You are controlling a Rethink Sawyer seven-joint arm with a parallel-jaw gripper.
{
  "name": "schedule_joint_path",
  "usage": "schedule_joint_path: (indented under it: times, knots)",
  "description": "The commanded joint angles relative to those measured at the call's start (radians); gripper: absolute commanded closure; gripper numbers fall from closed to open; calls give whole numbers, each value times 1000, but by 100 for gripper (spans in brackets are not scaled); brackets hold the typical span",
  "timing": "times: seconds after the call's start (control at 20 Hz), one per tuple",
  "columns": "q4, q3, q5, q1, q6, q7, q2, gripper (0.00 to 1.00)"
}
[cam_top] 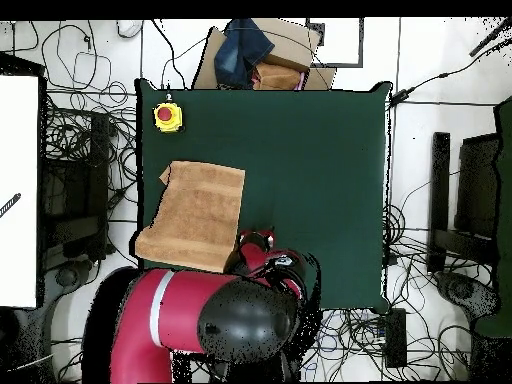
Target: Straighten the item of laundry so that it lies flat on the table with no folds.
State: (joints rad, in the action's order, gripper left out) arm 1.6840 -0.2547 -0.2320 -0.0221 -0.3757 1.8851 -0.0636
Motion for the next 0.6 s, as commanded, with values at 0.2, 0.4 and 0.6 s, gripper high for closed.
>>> schedule_joint_path:
  times: [0.2,0.4,0.6]
  knots:
    - [93,154,130,106,15,234,-8,0]
    - [57,178,226,159,-29,262,38,0]
    - [32,190,285,181,-58,259,67,0]
